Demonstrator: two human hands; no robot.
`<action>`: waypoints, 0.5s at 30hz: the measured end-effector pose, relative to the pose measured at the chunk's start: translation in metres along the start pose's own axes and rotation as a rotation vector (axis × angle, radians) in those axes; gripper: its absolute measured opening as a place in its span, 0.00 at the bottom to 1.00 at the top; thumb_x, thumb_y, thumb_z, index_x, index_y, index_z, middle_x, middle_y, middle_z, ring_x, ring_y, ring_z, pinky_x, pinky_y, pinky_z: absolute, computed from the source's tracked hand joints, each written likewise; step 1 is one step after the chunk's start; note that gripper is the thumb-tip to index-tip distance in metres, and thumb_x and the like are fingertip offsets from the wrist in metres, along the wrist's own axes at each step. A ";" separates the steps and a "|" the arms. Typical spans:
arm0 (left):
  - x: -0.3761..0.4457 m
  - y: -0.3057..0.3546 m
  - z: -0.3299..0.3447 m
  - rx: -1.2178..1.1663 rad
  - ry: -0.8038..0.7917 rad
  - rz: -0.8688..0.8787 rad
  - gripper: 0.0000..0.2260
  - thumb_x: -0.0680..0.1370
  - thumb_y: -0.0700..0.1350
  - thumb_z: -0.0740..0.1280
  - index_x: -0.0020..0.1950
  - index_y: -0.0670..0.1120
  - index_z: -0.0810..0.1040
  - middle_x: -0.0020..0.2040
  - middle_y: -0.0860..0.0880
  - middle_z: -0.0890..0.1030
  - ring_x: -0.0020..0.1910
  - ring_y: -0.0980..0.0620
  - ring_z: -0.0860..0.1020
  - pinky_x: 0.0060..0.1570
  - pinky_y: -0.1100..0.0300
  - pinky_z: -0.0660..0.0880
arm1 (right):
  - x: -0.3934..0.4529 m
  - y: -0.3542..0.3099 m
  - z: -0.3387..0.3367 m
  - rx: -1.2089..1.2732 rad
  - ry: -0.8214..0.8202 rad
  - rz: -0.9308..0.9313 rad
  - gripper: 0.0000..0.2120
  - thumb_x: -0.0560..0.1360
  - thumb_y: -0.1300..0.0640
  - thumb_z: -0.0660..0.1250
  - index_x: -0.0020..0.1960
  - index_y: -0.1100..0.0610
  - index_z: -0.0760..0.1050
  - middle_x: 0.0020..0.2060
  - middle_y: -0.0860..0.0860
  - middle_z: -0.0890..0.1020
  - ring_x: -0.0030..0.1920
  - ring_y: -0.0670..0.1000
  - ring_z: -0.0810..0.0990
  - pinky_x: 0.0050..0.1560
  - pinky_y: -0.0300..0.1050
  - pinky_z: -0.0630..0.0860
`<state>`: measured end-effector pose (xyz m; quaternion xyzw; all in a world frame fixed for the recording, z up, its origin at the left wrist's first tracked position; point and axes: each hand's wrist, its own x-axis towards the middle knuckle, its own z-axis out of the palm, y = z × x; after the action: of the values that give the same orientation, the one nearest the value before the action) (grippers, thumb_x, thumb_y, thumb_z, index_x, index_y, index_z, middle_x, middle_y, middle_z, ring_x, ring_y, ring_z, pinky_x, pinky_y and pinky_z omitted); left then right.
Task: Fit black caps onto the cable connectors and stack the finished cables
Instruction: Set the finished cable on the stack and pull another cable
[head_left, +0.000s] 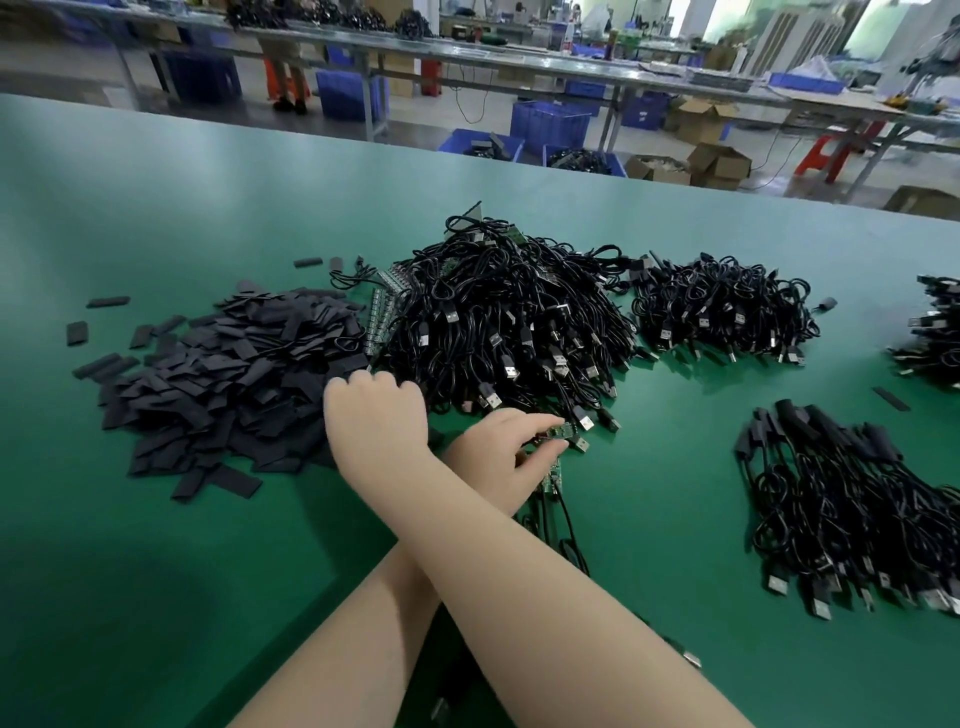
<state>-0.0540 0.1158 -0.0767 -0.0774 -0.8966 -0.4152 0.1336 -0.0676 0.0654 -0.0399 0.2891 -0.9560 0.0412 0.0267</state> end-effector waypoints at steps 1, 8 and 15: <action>0.000 -0.003 0.000 0.001 -0.004 -0.011 0.12 0.79 0.53 0.67 0.62 0.56 0.80 0.54 0.59 0.80 0.48 0.59 0.78 0.49 0.60 0.75 | 0.005 0.002 0.007 -0.004 0.001 -0.009 0.11 0.78 0.64 0.63 0.60 0.59 0.73 0.58 0.56 0.77 0.60 0.60 0.74 0.48 0.50 0.64; 0.000 -0.007 0.009 0.115 -0.013 0.024 0.13 0.80 0.55 0.63 0.64 0.57 0.79 0.57 0.58 0.80 0.45 0.57 0.79 0.45 0.58 0.76 | 0.007 0.014 0.023 0.009 0.088 -0.065 0.08 0.75 0.68 0.64 0.54 0.61 0.73 0.55 0.57 0.77 0.58 0.60 0.74 0.46 0.48 0.64; 0.001 -0.006 0.009 0.082 0.078 0.037 0.12 0.79 0.52 0.67 0.61 0.53 0.81 0.52 0.56 0.82 0.39 0.57 0.78 0.41 0.61 0.76 | -0.009 0.014 0.014 0.010 0.269 -0.051 0.10 0.73 0.68 0.64 0.48 0.56 0.67 0.40 0.50 0.70 0.40 0.55 0.75 0.35 0.47 0.61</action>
<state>-0.0579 0.1189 -0.0863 -0.0722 -0.9053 -0.3783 0.1793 -0.0680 0.0804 -0.0554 0.3055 -0.9359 0.0835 0.1545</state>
